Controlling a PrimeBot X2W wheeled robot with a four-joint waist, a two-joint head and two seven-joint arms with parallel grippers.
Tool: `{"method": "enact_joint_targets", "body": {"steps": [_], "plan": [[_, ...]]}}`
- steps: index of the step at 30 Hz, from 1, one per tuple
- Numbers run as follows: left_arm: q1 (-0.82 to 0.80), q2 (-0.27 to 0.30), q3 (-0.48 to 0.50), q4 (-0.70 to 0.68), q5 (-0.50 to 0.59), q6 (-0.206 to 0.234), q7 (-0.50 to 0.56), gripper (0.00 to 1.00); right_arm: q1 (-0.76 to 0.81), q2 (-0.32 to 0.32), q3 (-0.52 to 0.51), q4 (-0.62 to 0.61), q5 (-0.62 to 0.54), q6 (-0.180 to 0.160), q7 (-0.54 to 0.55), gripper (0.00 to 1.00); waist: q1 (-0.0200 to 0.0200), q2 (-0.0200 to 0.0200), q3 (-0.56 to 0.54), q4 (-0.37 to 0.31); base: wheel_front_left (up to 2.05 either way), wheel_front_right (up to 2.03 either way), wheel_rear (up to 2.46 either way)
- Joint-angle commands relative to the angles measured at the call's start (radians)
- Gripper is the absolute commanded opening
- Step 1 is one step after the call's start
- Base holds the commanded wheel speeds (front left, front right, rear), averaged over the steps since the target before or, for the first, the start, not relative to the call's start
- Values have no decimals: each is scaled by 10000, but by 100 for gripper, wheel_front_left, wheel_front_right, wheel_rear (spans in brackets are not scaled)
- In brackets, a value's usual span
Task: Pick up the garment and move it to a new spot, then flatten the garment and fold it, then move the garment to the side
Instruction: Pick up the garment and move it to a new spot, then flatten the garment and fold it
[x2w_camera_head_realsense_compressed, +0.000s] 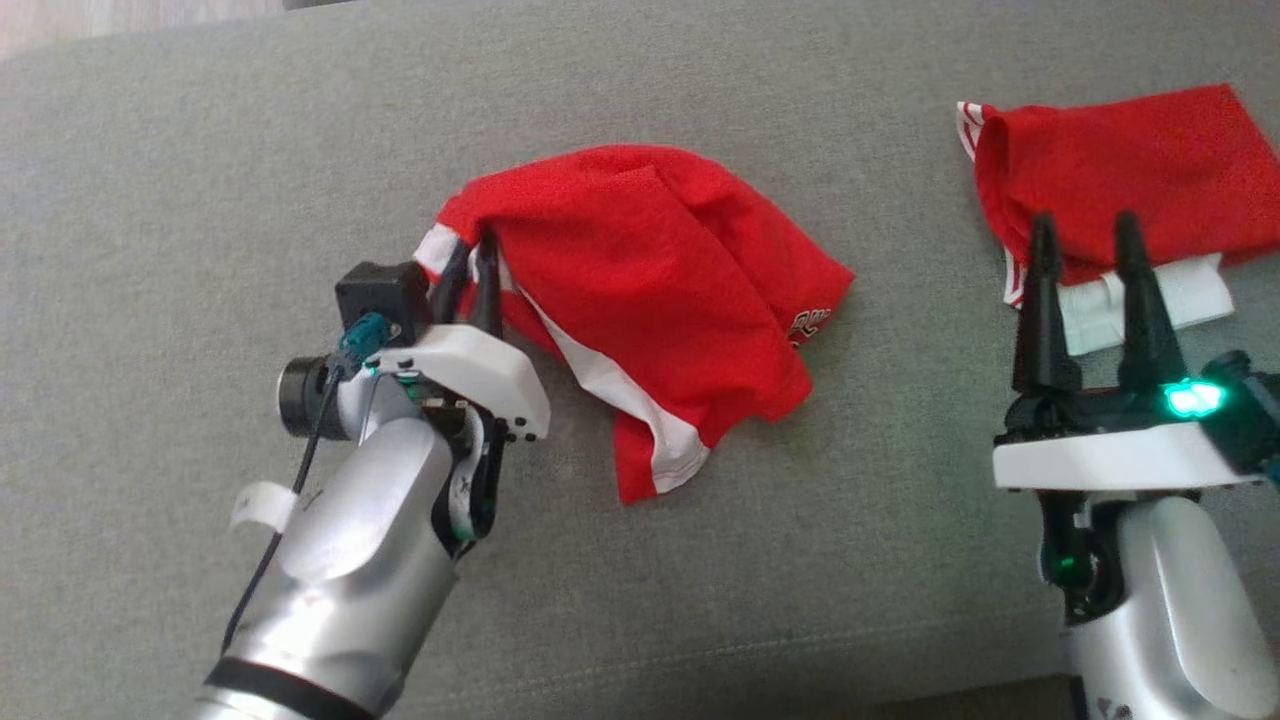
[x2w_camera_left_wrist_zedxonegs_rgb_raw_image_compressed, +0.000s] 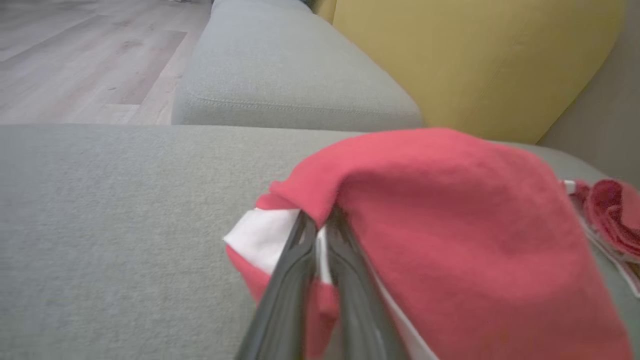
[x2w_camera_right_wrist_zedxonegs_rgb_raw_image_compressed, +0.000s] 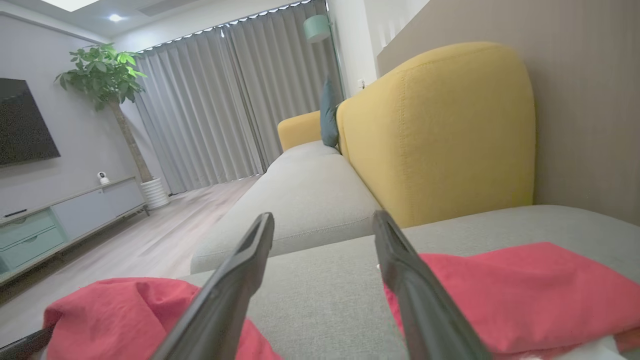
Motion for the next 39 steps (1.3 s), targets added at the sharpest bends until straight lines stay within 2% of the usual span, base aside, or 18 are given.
{"method": "enact_joint_targets", "body": {"steps": [1,8,23,29,34,39], "plan": [[-309,127,457,-195,283,-32,-120,100,-385,-26,283,-255,-38,65,-104,100,0,0,13,67,0,0,0],[-110,248,1204,-641,1129,-130,-121,100,-293,-26,334,-184,-146,65,-104,100,0,0,-132,301,0,0,0],[2277,1141,2987,-3691,2904,-493,-121,100,195,-26,586,47,-157,65,-104,100,0,0,-668,1099,0,0,0],[3491,824,3734,-4549,3138,-617,-122,100,334,-26,563,109,-193,65,-105,100,0,0,-816,1274,0,0,0],[3716,487,4113,-4713,3377,-915,-122,100,316,-26,670,82,-396,65,-87,100,0,0,-815,1454,0,0,0],[3717,206,4326,-4639,3582,-1207,-122,100,370,-26,1864,22,-442,65,383,100,0,0,-695,1633,0,0,0]]}}
